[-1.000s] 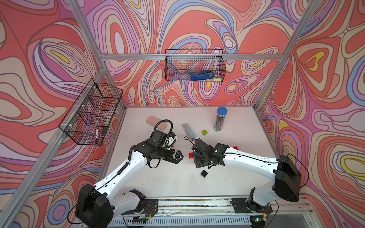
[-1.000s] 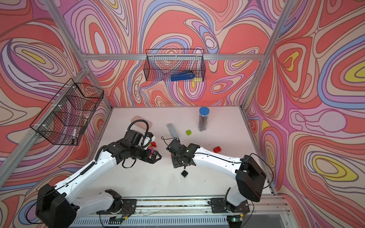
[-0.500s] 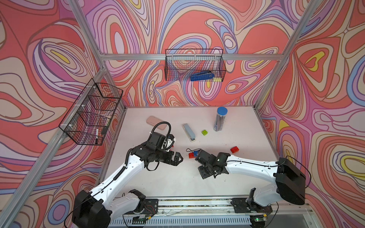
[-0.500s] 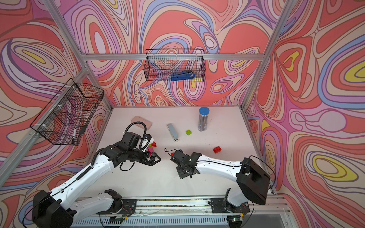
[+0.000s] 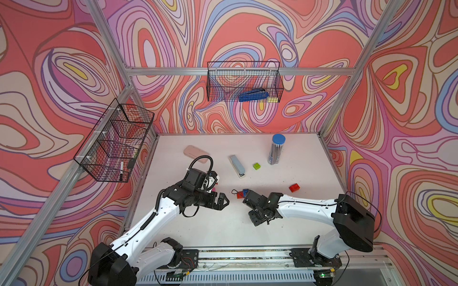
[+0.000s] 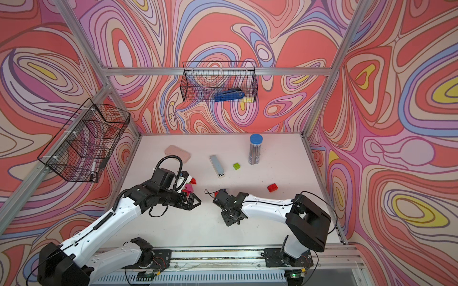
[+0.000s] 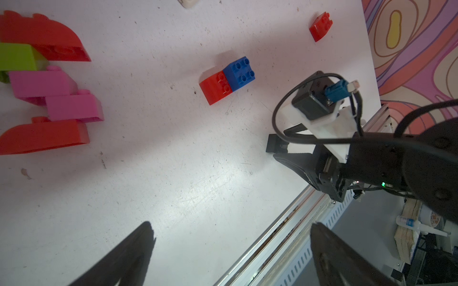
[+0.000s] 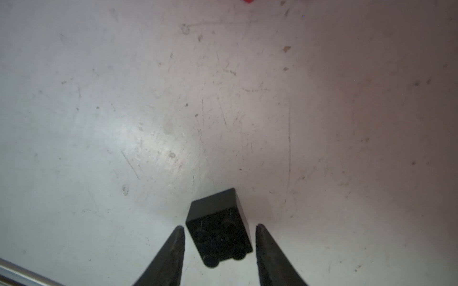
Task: Assemble the letter s with lego
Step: Pick up the lego brick from the center of the board, then assemble the lego brick with the lego brick.
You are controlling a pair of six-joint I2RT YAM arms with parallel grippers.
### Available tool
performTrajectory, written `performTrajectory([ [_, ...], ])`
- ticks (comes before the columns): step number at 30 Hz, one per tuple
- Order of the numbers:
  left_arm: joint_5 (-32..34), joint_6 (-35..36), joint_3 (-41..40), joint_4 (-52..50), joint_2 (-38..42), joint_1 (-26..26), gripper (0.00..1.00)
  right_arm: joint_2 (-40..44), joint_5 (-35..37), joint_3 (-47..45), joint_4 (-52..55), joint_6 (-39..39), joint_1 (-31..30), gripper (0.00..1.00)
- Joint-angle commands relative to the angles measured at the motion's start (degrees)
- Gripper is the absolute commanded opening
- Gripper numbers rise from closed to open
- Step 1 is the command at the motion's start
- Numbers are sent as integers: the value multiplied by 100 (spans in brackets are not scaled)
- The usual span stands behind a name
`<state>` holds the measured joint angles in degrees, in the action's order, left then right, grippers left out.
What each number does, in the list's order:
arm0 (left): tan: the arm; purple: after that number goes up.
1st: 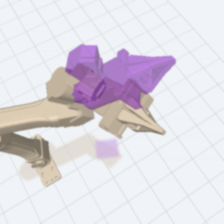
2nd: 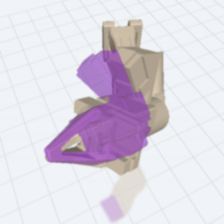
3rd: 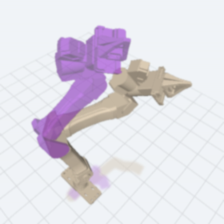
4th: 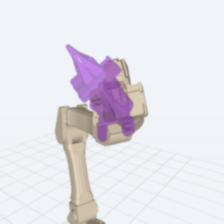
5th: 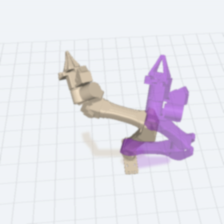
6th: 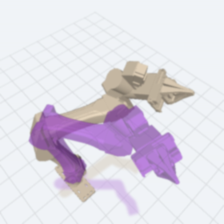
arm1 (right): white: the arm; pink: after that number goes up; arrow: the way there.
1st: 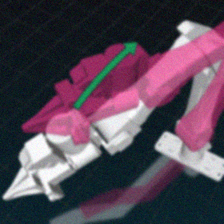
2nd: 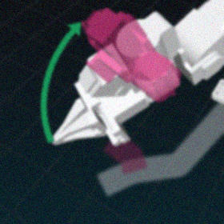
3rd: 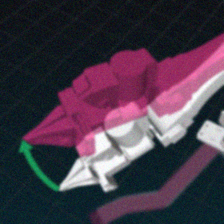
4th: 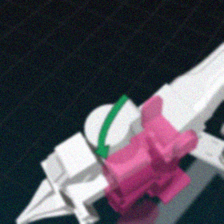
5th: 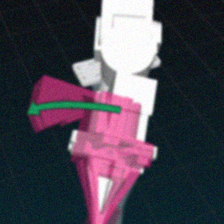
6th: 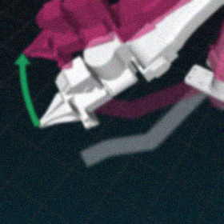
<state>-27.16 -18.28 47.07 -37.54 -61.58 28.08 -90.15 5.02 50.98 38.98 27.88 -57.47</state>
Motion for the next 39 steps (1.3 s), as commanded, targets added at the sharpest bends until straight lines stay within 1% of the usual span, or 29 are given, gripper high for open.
performTrajectory([
  [1,-98,-70,-56,-69,32,-37,100,-100,144,-20,-16,-48,-21,46],
  [11,-60,-44,-58,-87,-53,-48,100,-294,212,160,119,-72,-25,34],
  [17,-4,22,-6,-169,-21,-54,100,-168,363,499,404,14,-24,27],
  [21,-2,113,53,-288,65,-201,100,-102,543,983,711,77,21,26],
  [25,-96,180,75,-400,168,-391,100,-315,425,1588,1010,190,264,26],
  [29,-84,224,77,-479,274,-495,100,-474,199,2028,998,324,577,26],
  [38,-157,257,51,-408,296,-582,100,-1101,3,2962,1120,422,878,26],
  [39,-167,271,41,-408,298,-580,100,-1328,4,3049,1143,437,885,26],
])
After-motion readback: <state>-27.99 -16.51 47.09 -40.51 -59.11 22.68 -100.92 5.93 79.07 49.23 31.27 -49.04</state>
